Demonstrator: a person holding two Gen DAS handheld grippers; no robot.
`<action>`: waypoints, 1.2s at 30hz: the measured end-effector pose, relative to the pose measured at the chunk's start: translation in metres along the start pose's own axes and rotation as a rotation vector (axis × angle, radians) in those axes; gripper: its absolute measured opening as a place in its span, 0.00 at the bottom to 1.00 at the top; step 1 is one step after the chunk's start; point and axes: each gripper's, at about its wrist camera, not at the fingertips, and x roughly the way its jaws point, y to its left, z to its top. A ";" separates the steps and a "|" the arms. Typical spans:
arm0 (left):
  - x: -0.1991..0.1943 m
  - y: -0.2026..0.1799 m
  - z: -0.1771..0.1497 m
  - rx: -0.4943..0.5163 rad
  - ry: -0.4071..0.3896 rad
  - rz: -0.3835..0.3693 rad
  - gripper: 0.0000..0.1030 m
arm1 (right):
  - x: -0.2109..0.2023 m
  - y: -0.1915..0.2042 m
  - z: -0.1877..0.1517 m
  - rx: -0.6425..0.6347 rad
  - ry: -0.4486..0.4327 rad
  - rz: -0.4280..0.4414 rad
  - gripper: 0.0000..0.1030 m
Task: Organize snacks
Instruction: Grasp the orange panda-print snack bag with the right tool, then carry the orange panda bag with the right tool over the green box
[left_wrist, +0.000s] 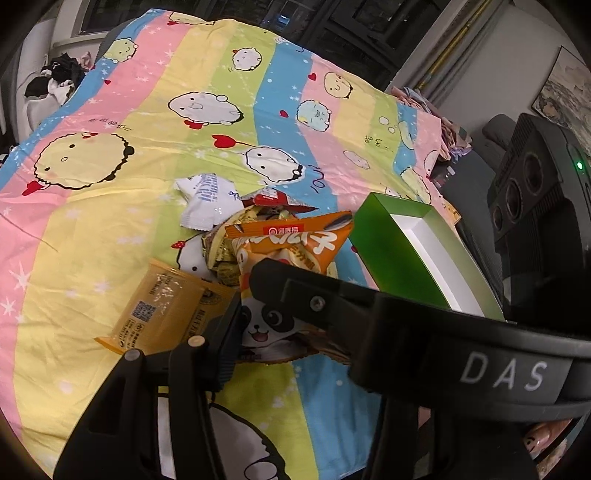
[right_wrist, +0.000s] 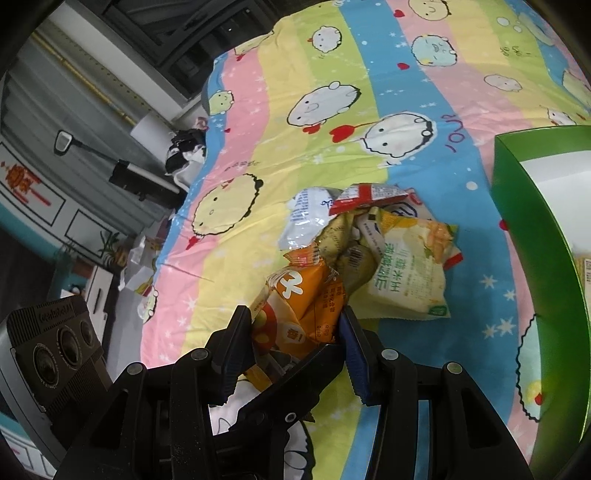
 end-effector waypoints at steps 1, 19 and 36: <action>0.000 -0.001 0.000 0.003 0.000 -0.003 0.47 | -0.001 -0.001 -0.001 -0.001 -0.004 -0.002 0.49; -0.021 -0.020 0.004 0.048 -0.072 0.010 0.47 | -0.029 0.007 -0.002 -0.028 -0.068 0.031 0.49; -0.042 -0.068 0.014 0.144 -0.150 0.038 0.47 | -0.078 0.004 0.002 -0.041 -0.187 0.085 0.49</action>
